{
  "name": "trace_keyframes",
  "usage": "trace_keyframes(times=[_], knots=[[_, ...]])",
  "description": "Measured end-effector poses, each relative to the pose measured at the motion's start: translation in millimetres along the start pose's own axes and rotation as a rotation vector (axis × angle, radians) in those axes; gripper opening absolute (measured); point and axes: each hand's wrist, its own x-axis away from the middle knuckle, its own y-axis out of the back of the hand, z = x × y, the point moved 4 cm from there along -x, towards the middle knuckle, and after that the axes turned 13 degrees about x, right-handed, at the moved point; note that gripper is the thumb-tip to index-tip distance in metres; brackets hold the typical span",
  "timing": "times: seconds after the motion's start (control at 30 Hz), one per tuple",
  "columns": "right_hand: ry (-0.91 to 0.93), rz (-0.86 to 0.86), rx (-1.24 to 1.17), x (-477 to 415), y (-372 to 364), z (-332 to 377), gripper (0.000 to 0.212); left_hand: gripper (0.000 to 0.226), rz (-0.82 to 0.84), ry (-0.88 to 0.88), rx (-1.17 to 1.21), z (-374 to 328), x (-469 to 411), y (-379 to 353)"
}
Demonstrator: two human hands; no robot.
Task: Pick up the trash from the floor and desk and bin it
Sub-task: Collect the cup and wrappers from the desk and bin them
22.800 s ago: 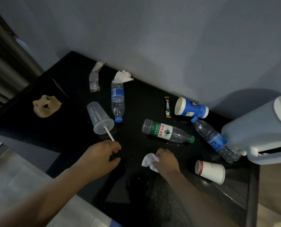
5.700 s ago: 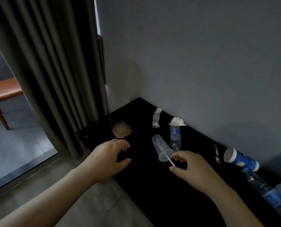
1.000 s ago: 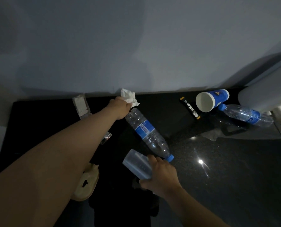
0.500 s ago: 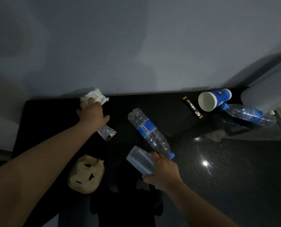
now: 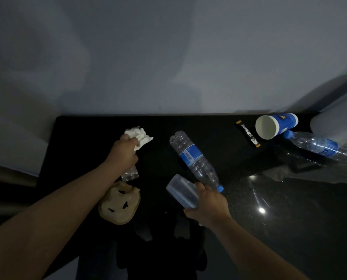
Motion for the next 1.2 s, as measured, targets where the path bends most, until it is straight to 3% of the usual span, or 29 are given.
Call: trace_keyframes(times=[0.37,0.53,0.73,1.2], knots=[[-0.038,0.027,0.051,7.2,2.5,8.9,0.081,0.042,-0.142,0.012,0.098,9.8,117.1,33.5],[-0.076,0.070,0.022,12.6,4.7,11.2,0.075,0.059,-0.016,0.159,0.099,30.0,153.1,1.1],[-0.136,0.072,-0.097,30.2,8.3,14.0,0.072,0.074,-0.042,0.227,0.156,34.8,158.5,-19.5],[-0.223,-0.082,-0.402,102.2,21.2,19.9,0.060,0.073,-0.150,0.253,0.222,37.9,152.0,-29.2]])
